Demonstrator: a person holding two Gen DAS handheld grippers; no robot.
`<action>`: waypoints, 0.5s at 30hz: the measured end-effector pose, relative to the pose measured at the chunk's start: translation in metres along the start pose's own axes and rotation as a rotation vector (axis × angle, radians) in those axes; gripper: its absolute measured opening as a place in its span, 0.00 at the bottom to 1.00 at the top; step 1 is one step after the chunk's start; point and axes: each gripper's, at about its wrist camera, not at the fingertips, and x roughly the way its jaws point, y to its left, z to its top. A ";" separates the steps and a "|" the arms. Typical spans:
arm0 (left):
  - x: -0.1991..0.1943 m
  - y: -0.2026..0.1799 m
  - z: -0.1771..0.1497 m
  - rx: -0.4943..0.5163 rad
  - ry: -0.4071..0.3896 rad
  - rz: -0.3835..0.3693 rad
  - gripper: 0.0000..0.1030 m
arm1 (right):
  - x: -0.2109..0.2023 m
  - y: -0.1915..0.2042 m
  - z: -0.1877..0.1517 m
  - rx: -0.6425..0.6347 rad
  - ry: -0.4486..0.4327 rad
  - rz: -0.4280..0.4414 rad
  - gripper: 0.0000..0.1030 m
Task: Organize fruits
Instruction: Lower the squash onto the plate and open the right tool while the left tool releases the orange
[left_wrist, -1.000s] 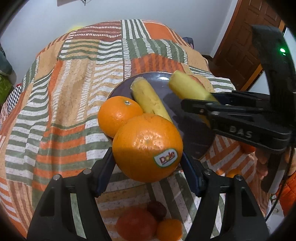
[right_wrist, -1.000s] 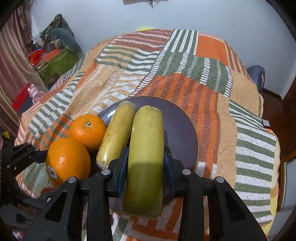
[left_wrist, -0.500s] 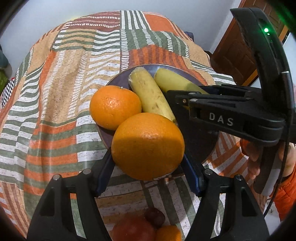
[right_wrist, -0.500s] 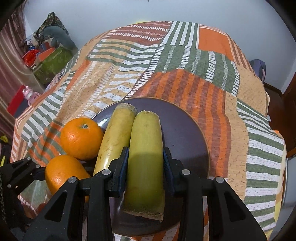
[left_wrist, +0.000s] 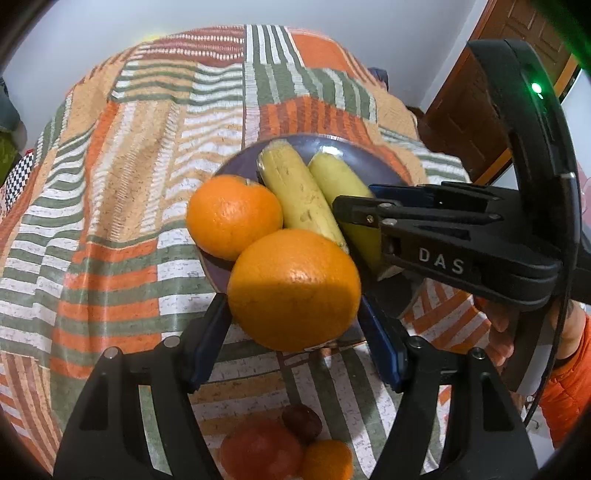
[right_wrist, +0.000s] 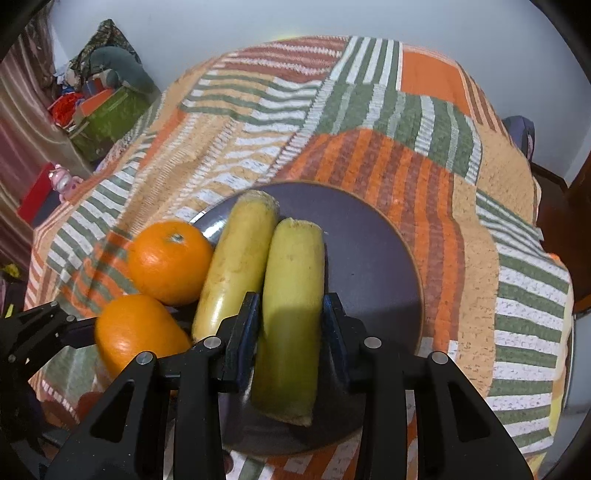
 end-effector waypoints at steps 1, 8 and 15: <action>-0.006 -0.001 0.000 0.003 -0.016 0.001 0.69 | -0.003 0.002 0.000 -0.007 -0.006 -0.005 0.32; -0.055 -0.015 -0.004 0.047 -0.117 0.034 0.72 | -0.046 0.012 -0.009 -0.052 -0.085 -0.036 0.32; -0.101 -0.021 -0.016 0.054 -0.195 0.076 0.77 | -0.102 0.009 -0.029 -0.060 -0.182 -0.060 0.38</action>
